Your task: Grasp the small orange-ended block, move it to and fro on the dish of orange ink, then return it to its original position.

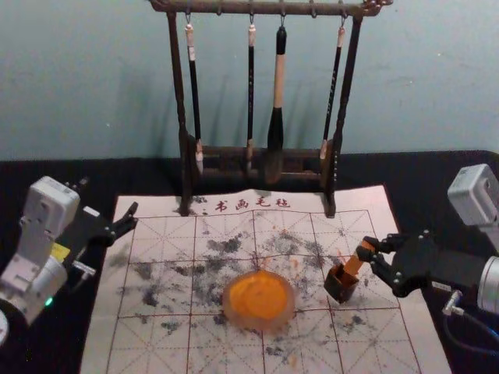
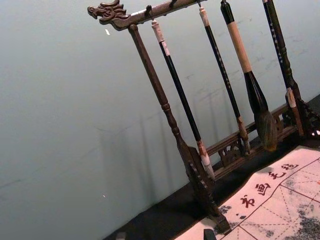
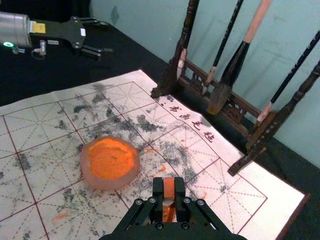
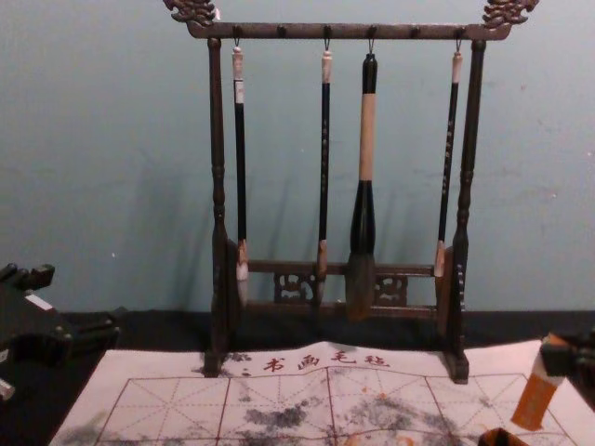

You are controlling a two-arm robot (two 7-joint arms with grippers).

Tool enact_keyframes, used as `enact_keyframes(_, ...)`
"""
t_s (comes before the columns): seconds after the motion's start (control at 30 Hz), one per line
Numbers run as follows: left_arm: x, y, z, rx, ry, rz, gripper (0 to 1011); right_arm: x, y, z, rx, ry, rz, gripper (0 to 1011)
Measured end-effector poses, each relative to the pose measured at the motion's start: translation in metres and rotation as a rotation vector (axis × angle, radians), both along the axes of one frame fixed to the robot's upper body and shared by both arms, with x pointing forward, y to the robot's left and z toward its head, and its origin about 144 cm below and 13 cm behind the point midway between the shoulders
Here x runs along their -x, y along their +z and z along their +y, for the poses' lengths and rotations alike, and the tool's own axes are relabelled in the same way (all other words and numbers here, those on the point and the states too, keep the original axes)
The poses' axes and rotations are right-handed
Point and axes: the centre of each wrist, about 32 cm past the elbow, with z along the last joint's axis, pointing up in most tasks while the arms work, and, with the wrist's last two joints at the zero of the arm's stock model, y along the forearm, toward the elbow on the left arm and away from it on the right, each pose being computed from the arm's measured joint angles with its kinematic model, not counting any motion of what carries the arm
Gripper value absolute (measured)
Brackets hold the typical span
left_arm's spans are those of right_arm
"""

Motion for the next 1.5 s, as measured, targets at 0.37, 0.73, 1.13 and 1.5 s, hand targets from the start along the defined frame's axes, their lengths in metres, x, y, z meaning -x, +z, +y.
enact_keyframes(0.37,0.0,0.0,0.0,0.0,0.0,0.0,1001,-0.005,-0.01,0.0,0.002,-0.038,0.013,106)
enact_keyframes(0.73,0.0,0.0,0.0,0.0,0.0,0.0,1001,-0.01,-0.016,0.0,0.008,-0.042,0.033,106)
enact_keyframes(1.13,0.0,0.0,0.0,0.0,0.0,0.0,1001,-0.012,-0.017,0.002,0.01,-0.024,0.039,106)
enact_keyframes(1.5,0.0,0.0,0.0,0.0,0.0,0.0,1002,-0.012,-0.022,0.004,0.014,-0.012,0.056,106)
